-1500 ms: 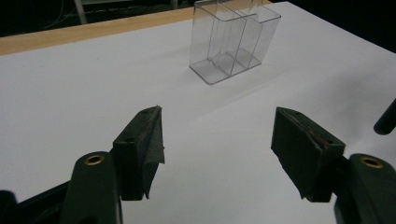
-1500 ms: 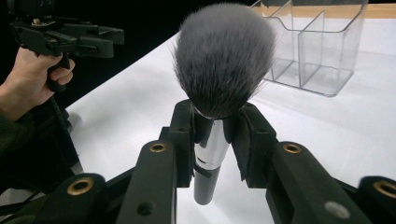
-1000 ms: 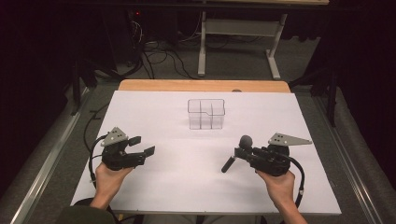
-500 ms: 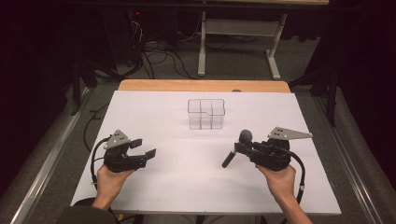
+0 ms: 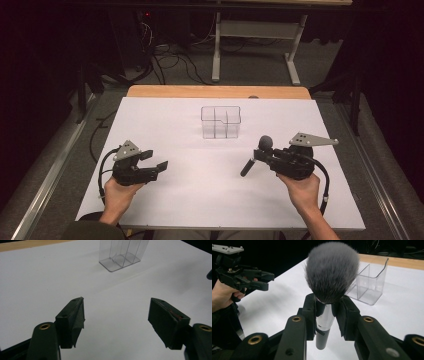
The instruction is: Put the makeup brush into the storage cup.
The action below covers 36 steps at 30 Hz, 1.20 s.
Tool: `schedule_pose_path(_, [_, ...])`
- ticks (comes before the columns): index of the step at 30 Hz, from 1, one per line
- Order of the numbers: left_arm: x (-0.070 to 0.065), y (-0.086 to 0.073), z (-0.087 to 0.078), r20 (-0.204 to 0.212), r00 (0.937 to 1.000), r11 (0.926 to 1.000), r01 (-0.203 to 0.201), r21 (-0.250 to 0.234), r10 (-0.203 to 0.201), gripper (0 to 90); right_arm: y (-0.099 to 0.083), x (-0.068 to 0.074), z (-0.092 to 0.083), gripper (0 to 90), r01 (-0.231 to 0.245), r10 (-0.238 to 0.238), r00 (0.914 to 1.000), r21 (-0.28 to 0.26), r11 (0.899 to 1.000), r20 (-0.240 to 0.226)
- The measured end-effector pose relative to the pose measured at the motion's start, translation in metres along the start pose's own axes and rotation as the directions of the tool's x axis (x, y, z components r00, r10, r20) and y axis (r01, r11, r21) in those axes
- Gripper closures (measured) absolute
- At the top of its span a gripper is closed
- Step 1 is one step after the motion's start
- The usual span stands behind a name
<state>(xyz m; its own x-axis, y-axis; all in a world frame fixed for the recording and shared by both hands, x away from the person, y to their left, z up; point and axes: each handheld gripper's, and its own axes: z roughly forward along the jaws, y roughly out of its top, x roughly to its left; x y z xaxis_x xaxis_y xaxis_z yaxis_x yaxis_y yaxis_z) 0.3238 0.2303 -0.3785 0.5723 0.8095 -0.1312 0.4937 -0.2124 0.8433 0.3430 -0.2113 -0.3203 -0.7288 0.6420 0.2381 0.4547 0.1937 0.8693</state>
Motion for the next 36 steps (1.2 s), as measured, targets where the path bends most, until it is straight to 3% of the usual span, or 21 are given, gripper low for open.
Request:
schedule_pose_path(20, [-0.002, -0.002, 0.001, -0.001, 1.0, 1.0, -0.002, 0.003, 0.002, 29.2, 0.034, -0.007, -0.012, 72.9, 0.033, -0.031, 0.9975, -0.022, 0.999, 0.064])
schedule_pose_path(36, [-0.004, -0.003, -0.001, -0.006, 0.9999, 0.9998, -0.011, -0.015, 0.011, 29.0, 0.057, -0.011, -0.001, 72.9, 0.053, -0.052, 0.9942, -0.011, 0.999, 0.095])
